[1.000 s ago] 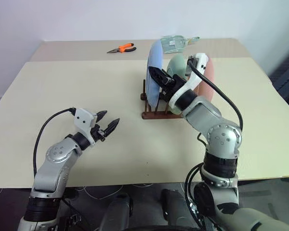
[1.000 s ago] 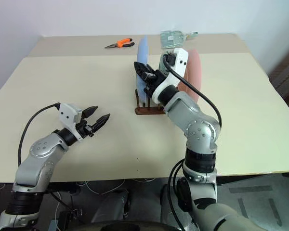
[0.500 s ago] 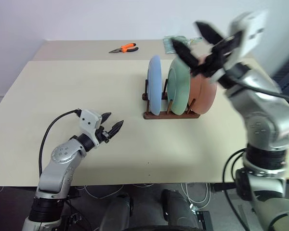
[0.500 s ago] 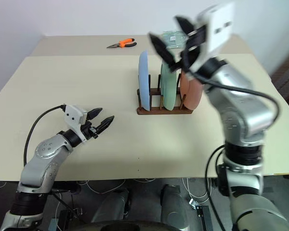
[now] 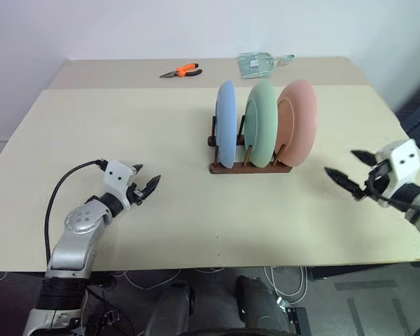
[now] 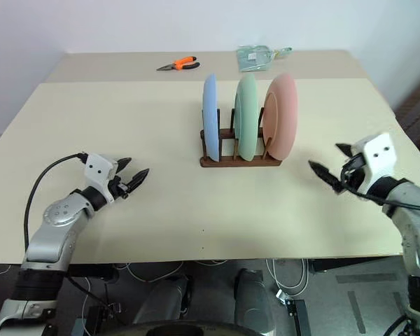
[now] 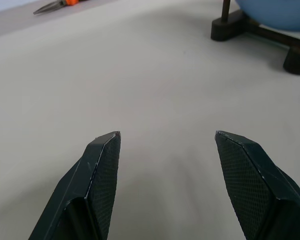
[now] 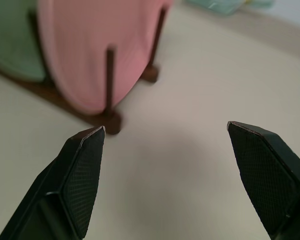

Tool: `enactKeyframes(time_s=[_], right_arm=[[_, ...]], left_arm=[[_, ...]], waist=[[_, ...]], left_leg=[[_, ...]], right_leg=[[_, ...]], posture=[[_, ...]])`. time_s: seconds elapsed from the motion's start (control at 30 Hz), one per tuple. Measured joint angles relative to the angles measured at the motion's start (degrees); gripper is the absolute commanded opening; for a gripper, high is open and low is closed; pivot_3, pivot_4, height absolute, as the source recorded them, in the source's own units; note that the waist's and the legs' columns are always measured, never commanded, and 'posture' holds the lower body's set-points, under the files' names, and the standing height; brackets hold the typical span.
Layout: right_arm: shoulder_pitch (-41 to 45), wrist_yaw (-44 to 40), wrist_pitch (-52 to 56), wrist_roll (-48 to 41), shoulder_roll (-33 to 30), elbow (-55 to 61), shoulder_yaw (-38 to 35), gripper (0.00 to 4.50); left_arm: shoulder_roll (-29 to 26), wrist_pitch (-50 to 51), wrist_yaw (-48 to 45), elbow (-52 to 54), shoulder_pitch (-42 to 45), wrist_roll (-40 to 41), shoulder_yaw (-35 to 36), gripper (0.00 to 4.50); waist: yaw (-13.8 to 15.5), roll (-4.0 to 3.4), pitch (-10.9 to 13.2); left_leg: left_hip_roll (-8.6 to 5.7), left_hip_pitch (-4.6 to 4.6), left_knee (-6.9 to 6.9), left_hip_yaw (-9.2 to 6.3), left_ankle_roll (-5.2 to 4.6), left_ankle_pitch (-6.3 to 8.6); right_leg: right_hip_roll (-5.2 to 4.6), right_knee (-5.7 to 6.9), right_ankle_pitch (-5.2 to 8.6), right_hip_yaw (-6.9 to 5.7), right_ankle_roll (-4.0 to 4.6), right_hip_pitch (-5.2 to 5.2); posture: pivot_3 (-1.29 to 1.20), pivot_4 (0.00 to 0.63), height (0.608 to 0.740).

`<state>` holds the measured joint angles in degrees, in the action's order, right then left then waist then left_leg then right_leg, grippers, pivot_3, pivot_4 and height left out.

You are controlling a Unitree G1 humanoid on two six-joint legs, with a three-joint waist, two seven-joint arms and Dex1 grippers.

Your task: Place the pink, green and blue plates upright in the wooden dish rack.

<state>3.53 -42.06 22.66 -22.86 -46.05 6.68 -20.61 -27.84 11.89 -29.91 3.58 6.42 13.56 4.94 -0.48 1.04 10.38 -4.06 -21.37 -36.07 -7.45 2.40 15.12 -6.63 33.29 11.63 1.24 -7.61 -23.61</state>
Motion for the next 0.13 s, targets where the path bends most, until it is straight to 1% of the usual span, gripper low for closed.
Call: enactKeyframes(time_s=[0.13], right_arm=[[1.9, -0.5, -2.5, 1.5, 0.1, -2.8, 1.4, 3.99]], left_arm=[[0.4, 0.0, 0.2, 1.4, -2.3, 0.0, 0.4, 3.09]], waist=[[0.0, 0.01, 0.0]], left_leg=[[-0.01, -0.01, 0.00, -0.03, 0.00, 0.00]], right_leg=[[-0.01, -0.01, 0.00, -0.01, 0.01, 0.00]], posture=[[0.00, 0.150, 0.740]])
